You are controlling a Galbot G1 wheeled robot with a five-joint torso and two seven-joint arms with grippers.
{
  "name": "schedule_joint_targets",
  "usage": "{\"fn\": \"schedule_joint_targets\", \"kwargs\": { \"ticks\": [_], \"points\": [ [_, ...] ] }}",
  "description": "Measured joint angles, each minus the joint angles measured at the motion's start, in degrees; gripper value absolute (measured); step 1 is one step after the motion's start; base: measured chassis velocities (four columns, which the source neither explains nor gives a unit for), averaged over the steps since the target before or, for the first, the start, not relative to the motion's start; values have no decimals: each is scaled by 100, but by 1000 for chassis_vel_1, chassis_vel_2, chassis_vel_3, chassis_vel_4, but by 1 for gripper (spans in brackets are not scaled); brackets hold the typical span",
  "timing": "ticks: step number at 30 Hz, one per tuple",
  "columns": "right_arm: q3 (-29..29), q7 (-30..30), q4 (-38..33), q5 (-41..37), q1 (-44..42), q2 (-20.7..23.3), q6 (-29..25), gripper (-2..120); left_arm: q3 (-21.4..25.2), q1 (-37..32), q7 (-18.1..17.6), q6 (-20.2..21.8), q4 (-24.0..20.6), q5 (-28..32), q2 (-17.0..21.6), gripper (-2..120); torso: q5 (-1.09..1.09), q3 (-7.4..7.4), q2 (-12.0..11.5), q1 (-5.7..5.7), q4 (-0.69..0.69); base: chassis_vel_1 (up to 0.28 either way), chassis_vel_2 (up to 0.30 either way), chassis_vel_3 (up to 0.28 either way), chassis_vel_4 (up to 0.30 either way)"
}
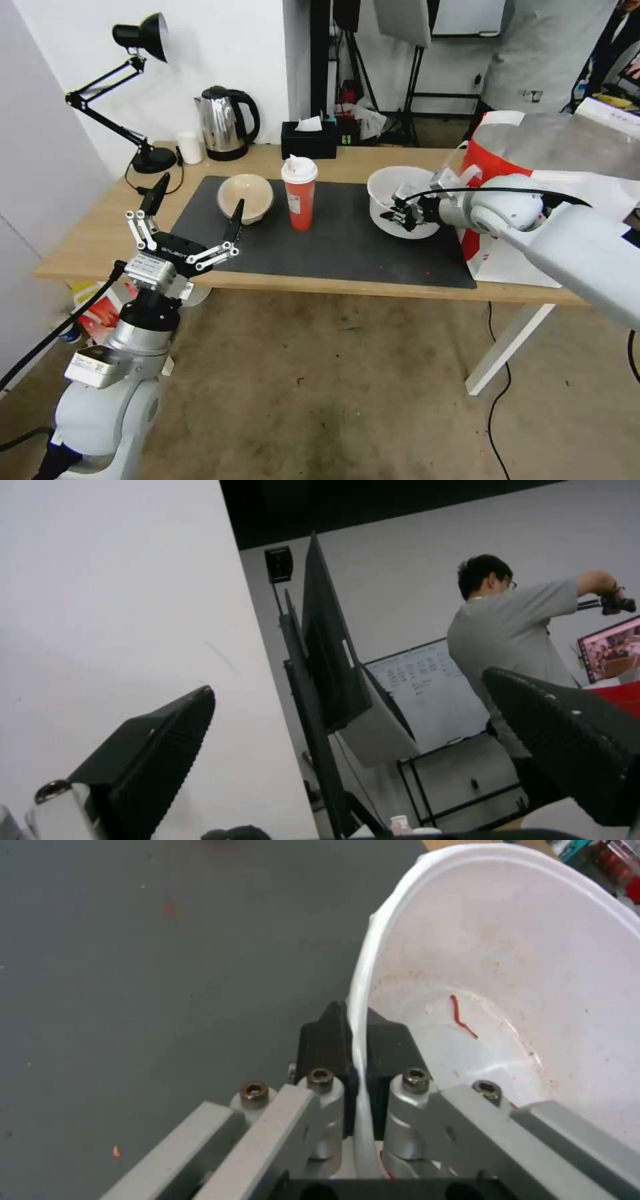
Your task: Pick up the trash from the table and place it into the takeout bag.
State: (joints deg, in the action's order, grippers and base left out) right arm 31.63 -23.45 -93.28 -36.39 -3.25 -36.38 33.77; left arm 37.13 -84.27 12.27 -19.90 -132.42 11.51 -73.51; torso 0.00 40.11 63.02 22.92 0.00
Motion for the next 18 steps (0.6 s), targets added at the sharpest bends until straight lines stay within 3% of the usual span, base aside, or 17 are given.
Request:
{"fn": "schedule_joint_targets", "kwargs": {
  "ticks": [18],
  "points": [
    [71, -90, -192, 3, 146, -130, -4, 0, 16, 38, 0, -12, 79, -37, -22, 100, -1, 0, 1, -1, 0, 0, 0, 0, 0]
  ]
}}
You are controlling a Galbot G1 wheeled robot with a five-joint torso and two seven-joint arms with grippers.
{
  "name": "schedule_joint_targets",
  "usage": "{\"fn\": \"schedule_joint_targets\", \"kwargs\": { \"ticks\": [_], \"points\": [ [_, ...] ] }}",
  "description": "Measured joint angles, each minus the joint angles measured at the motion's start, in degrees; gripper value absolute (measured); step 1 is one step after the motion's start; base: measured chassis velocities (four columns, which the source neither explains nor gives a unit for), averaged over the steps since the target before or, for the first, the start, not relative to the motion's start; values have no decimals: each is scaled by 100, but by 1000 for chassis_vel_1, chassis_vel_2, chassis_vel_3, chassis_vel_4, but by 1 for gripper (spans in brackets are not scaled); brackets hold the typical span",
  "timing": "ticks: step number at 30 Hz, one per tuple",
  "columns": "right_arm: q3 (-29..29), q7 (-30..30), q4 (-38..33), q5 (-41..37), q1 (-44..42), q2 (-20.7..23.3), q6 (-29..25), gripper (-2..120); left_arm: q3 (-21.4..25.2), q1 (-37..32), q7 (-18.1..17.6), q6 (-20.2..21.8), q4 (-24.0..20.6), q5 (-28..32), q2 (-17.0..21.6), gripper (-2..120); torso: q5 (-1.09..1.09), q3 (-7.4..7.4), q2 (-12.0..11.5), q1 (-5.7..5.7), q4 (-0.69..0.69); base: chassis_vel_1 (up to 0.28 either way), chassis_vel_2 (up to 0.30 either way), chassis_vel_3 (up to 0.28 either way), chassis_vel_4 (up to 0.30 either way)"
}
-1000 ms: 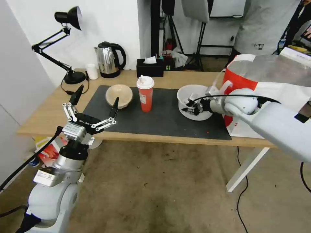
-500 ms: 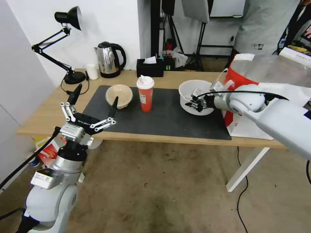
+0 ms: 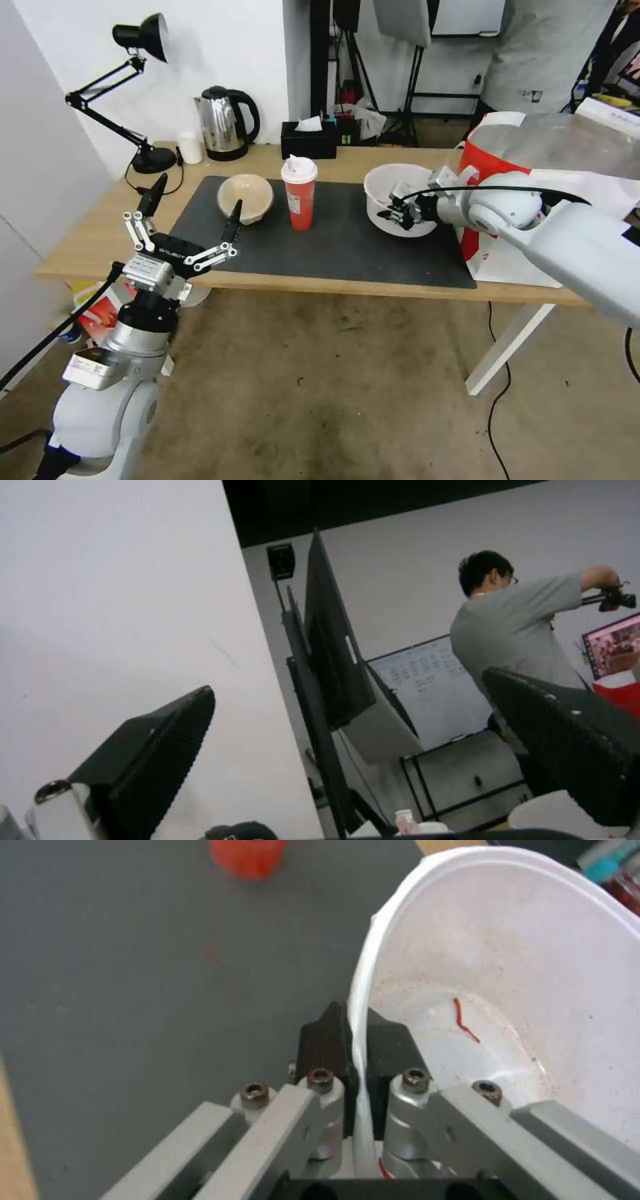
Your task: Pick up the trash from the table and place it into the takeout bag.
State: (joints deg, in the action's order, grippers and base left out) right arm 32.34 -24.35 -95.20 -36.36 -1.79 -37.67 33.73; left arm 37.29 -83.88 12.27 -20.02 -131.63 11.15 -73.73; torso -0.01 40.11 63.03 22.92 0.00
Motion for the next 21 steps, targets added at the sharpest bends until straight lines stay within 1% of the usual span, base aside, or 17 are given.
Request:
{"fn": "schedule_joint_targets", "kwargs": {
  "ticks": [6, 12, 21],
  "points": [
    [104, 83, -355, -159, 55, -71, -9, 0, -27, 39, 0, -2, 34, -5, -18, 100, 0, -1, 0, 0, 0, 0, 0, 0, 0],
    [226, 108, -418, -222, 216, -97, -10, 0, -6, 13, 2, -20, 36, -7, -22, 100, 0, -1, 0, 0, 0, 0, 0, 0, 0],
    [239, 104, -438, -258, 342, -77, -11, 0, 7, 10, 5, -27, 36, -15, -37, 100, 1, -1, 0, 0, 0, 0, 0, 0, 0]
  ]
}}
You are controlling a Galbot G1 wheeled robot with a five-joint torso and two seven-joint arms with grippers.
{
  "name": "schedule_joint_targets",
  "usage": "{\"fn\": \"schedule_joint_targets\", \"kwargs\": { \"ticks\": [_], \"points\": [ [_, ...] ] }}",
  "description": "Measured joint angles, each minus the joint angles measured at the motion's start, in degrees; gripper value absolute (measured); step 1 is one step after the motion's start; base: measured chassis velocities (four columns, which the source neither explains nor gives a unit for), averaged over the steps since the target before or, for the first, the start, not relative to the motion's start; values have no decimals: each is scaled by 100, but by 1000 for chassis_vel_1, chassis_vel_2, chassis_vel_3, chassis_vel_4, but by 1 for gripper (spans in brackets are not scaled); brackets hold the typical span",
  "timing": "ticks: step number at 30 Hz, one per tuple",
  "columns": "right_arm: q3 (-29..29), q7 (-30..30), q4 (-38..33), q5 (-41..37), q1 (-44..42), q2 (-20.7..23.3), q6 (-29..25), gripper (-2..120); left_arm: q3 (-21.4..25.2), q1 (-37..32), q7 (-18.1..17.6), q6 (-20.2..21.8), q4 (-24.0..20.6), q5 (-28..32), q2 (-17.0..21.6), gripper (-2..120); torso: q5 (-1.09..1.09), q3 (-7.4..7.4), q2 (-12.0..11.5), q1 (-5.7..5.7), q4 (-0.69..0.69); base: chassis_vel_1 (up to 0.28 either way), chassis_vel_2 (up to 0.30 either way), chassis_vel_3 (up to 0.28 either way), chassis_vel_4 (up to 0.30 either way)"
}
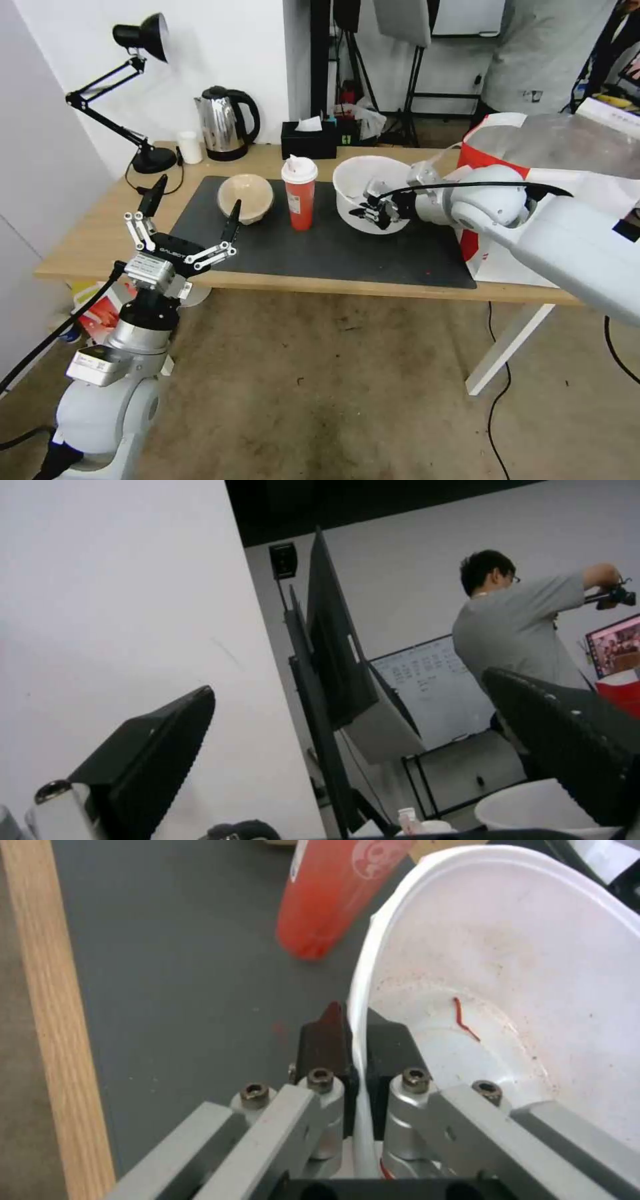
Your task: Pick up the trash from the table and place it into the takeout bag.
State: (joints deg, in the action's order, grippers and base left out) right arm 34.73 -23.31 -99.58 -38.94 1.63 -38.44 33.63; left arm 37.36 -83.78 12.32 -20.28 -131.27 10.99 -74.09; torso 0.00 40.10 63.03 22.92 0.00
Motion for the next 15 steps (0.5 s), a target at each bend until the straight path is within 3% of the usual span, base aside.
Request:
{"fn": "schedule_joint_targets", "kwargs": {
  "ticks": [15],
  "points": [
    [-25, -80, -12, -48, 337, 183, -2, 0, 7, -17, 6, -17, -7, -70, -16, 100, 0, 0, 0, 0, 0, 0, 0, 0, 0]
  ]
}}
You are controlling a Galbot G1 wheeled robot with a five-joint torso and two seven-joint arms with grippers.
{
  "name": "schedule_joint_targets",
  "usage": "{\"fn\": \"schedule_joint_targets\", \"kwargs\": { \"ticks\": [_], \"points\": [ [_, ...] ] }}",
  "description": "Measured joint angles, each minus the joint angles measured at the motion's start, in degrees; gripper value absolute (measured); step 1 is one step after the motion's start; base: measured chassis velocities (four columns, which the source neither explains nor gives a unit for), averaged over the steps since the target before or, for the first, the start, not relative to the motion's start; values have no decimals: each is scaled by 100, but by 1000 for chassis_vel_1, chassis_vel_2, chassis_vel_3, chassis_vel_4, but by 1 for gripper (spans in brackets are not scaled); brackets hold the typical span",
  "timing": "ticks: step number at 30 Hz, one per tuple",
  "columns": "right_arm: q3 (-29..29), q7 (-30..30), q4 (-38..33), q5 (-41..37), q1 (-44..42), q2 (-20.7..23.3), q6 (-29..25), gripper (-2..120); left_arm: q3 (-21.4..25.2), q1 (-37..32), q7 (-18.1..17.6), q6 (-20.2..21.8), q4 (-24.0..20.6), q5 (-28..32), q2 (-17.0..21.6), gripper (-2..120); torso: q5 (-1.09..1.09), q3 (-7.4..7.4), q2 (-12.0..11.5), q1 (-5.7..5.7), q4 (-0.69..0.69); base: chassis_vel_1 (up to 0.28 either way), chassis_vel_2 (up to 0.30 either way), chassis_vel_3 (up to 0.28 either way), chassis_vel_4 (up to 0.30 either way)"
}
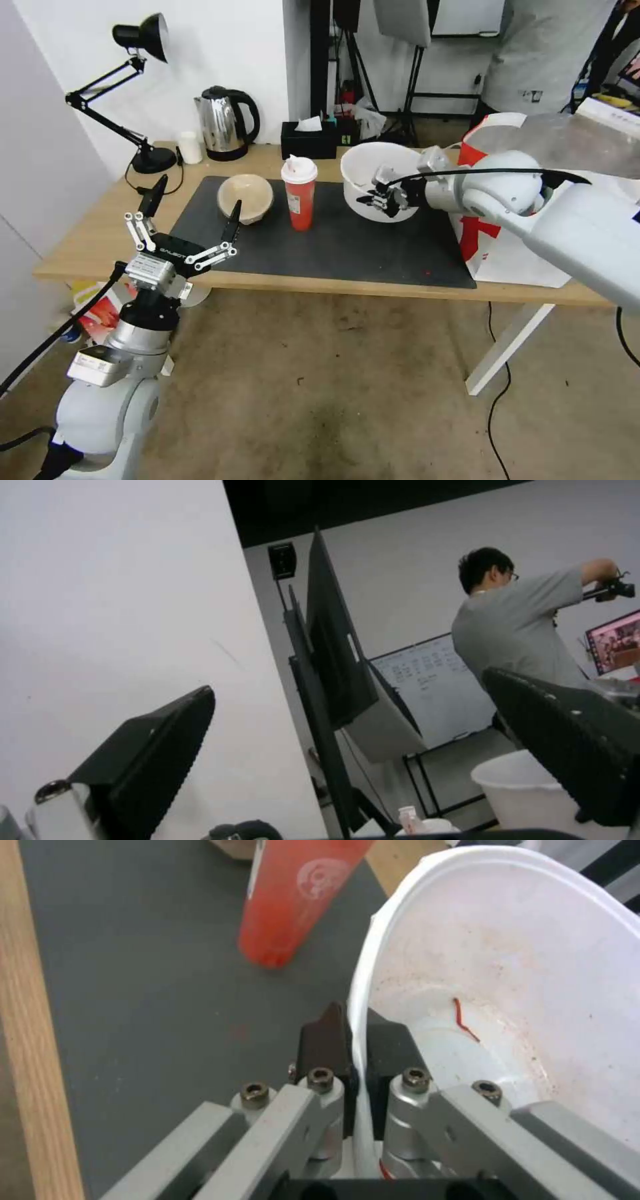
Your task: Pick up the trash from the table and place it into the takeout bag.
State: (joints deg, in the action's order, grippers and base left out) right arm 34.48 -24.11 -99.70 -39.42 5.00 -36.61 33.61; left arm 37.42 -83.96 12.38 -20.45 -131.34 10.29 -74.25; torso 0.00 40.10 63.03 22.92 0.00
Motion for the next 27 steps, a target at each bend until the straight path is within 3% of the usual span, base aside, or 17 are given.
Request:
{"fn": "schedule_joint_targets", "kwargs": {
  "ticks": [27],
  "points": [
    [-10, -84, 26, -355, 875, 235, 17, 0, 8, -17, 3, -17, -10, -60, -7, 100, 0, 0, 0, 0, 0, 0, 0, 0, 0]
  ]
}}
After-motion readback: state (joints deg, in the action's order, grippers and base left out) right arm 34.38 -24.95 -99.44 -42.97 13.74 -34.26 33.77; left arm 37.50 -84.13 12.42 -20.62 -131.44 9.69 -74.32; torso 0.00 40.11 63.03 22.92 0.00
